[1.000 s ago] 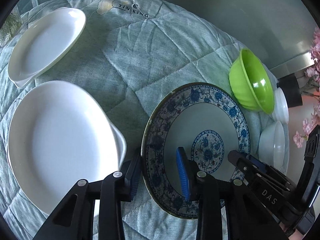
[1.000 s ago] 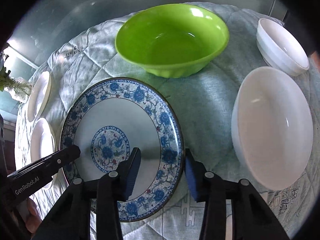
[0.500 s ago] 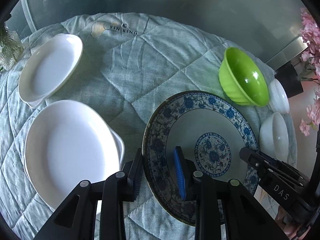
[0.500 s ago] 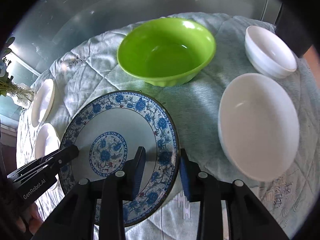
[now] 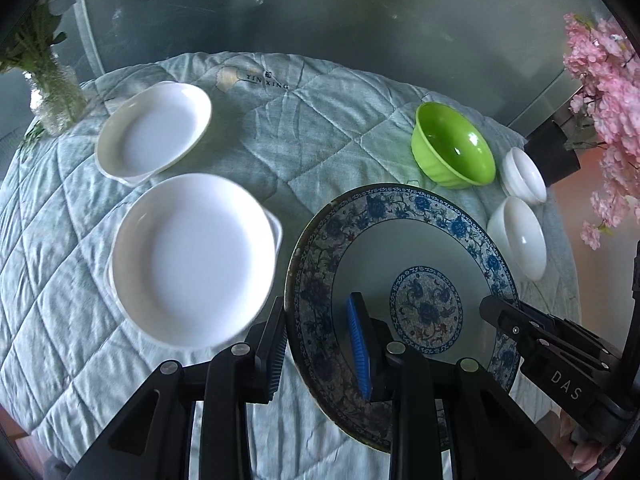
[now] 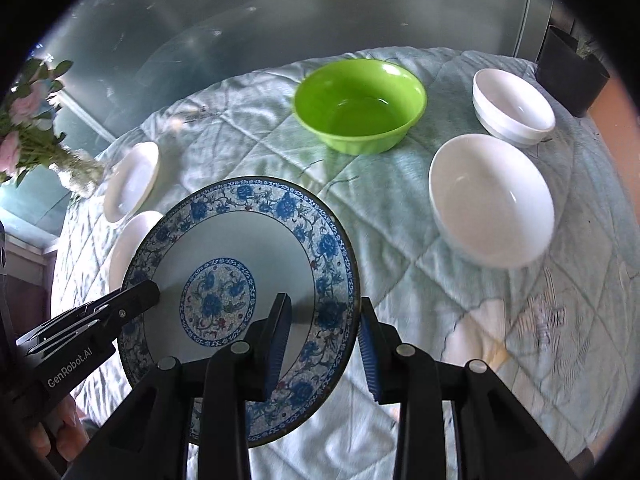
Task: Organize plates and bowls
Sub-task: 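Lift the blue-and-white plate and carry it toward the table edge, then lower the blue-and-white plate onto the cover and open the right gripper, then reach the right gripper to the white handled dish and grasp its rim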
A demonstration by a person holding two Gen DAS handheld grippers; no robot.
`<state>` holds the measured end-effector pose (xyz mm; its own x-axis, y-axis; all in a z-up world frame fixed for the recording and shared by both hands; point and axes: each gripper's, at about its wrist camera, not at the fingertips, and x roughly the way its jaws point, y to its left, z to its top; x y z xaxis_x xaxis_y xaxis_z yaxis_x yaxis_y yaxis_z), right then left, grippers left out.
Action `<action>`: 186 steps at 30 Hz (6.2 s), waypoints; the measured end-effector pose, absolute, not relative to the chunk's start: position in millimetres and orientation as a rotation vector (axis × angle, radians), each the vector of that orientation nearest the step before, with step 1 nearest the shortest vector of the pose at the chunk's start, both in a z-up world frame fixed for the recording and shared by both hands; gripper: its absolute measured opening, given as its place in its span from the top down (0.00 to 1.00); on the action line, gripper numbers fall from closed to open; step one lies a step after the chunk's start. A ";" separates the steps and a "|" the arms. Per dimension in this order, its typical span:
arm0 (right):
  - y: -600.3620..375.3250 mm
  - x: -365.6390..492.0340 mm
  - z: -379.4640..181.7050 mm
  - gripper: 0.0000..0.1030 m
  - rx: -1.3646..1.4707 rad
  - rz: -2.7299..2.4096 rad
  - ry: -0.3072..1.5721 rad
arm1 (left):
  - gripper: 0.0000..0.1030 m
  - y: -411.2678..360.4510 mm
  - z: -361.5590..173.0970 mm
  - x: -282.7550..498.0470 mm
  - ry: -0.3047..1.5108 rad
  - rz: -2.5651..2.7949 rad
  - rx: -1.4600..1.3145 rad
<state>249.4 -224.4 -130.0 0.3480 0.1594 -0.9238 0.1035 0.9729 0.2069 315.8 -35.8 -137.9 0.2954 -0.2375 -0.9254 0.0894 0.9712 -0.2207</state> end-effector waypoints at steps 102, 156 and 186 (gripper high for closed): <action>-165.5 77.1 113.5 0.01 0.048 0.114 1.281 | 0.04 52.3 -79.6 111.6 1.146 -0.028 -0.020; -116.3 242.7 -69.5 0.17 0.084 0.388 1.279 | 0.20 95.4 -64.2 234.8 1.202 -0.118 -0.124; -87.5 340.5 -182.4 0.43 0.065 0.320 1.429 | 0.47 139.2 -200.5 387.7 1.359 -0.119 -0.168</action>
